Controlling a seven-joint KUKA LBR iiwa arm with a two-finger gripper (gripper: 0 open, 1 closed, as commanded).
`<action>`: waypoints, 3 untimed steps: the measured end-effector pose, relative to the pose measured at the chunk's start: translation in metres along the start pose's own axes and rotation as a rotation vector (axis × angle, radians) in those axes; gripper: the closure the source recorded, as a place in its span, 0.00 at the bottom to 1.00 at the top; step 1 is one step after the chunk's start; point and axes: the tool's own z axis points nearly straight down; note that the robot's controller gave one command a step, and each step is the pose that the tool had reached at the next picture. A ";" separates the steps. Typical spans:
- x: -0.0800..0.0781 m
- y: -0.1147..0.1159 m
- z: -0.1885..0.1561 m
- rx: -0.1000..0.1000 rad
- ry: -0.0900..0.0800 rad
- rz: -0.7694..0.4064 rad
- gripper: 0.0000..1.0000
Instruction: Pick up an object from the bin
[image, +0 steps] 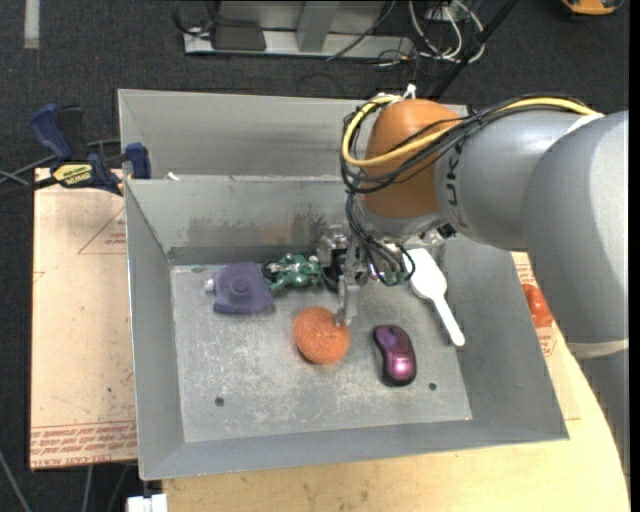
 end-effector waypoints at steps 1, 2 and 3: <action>-0.001 0.028 0.014 -0.002 0.003 -0.007 0.00; -0.006 0.051 -0.022 -0.002 -0.005 0.107 0.00; 0.009 0.055 0.010 -0.003 -0.003 0.262 0.00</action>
Offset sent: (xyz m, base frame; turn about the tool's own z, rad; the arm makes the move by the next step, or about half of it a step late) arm 0.0023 0.0496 0.0205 0.1078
